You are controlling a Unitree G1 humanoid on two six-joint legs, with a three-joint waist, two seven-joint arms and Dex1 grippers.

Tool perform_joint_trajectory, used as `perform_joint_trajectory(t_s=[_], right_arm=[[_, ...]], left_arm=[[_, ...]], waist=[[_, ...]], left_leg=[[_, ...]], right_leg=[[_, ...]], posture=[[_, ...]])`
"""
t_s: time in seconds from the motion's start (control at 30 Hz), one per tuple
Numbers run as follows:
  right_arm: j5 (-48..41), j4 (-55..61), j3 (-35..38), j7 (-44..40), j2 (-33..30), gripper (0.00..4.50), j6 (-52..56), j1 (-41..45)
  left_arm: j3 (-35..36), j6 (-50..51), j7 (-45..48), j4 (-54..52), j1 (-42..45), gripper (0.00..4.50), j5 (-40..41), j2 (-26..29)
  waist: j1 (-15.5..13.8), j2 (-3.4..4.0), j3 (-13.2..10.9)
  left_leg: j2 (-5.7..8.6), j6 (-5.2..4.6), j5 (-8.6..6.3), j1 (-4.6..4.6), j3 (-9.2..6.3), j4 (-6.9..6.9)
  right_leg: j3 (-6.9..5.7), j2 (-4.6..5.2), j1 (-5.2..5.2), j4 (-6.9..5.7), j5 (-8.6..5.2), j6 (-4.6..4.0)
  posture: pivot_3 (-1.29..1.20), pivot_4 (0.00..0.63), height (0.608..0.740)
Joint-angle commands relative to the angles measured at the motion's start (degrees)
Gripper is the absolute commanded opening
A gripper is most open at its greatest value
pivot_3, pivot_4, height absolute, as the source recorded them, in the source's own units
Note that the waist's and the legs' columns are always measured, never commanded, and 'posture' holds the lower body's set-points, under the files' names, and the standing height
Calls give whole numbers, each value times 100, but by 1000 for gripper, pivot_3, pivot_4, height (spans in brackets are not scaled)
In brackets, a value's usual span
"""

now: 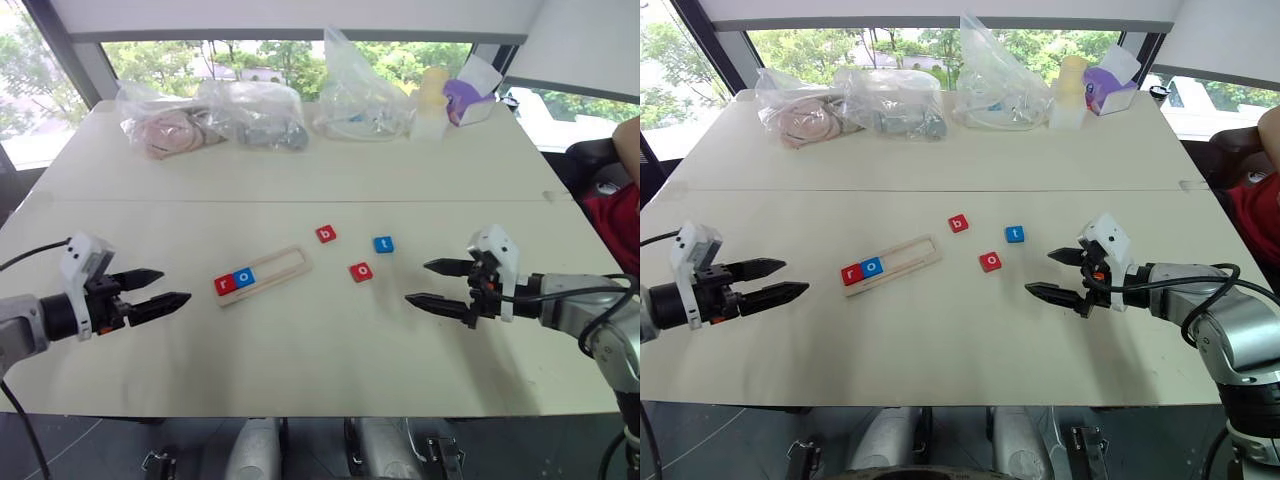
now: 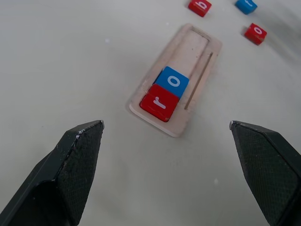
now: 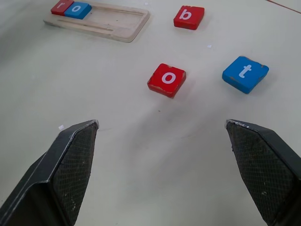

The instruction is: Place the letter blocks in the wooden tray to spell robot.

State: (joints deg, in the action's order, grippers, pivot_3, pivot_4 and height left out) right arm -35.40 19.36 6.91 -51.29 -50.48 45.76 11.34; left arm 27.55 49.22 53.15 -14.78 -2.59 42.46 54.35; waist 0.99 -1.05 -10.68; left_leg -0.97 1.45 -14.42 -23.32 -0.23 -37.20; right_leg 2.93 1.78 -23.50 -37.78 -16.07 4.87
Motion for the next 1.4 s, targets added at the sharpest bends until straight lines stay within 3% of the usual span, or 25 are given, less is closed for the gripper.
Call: perform_joint_trajectory(t_s=[0.03, 0.4, 0.8, 0.97, 1.17, 1.4], right_arm=[[27, 33, 17, -25, 37, 4474, -110, 71], [721, -31, -419, 152, 48, 4474, -530, 34], [544, -206, -277, -99, 111, 4474, -388, 243], [-98, 362, -247, -70, 288, 4474, 235, 458], [-424, 1315, -828, 544, 914, 4474, 799, 583], [-248, 1734, -1409, 1211, 1460, 4474, 893, 450]], left_arm=[[200, -215, -74, -194, -48, 4500, -125, 34], [167, -386, -181, -169, 12, 4500, -307, 82], [324, -860, 408, 328, 35, 4500, -778, 693], [-586, -1284, 745, 293, 481, 4500, -1048, 781], [-2090, -1921, 1065, 642, 1519, 4500, -1705, 518], [-2571, -2481, 1001, 1251, 1801, 4500, -2118, -107]], waist=[[-3, 0, 0], [-1, 0, 0], [-1, 0, 0], [-3, 1, 0], [-11, -1, 1], [3, -3, 0]], left_leg=[[0, 0, 0, 0, 0, 0], [1, 0, 0, 0, 1, 0], [0, 0, 0, 0, 1, 1], [1, 0, 0, 0, 3, 0], [1, 0, 0, -3, -2, 1], [2, 0, 0, -9, 1, 0]], right_leg=[[0, 0, 0, 0, 0, 0], [0, 0, 0, 0, -4, -8], [-1, -2, -1, 0, -5, -10], [0, -1, 0, 0, -6, -11], [-2, -9, -1, 0, -2, -4], [-2, -14, -13, -8, 6, 10]], posture=[[0, 150, 735], [0, 150, 735], [0, 150, 735], [0, 150, 735], [0, 150, 735], [0, 150, 735]])
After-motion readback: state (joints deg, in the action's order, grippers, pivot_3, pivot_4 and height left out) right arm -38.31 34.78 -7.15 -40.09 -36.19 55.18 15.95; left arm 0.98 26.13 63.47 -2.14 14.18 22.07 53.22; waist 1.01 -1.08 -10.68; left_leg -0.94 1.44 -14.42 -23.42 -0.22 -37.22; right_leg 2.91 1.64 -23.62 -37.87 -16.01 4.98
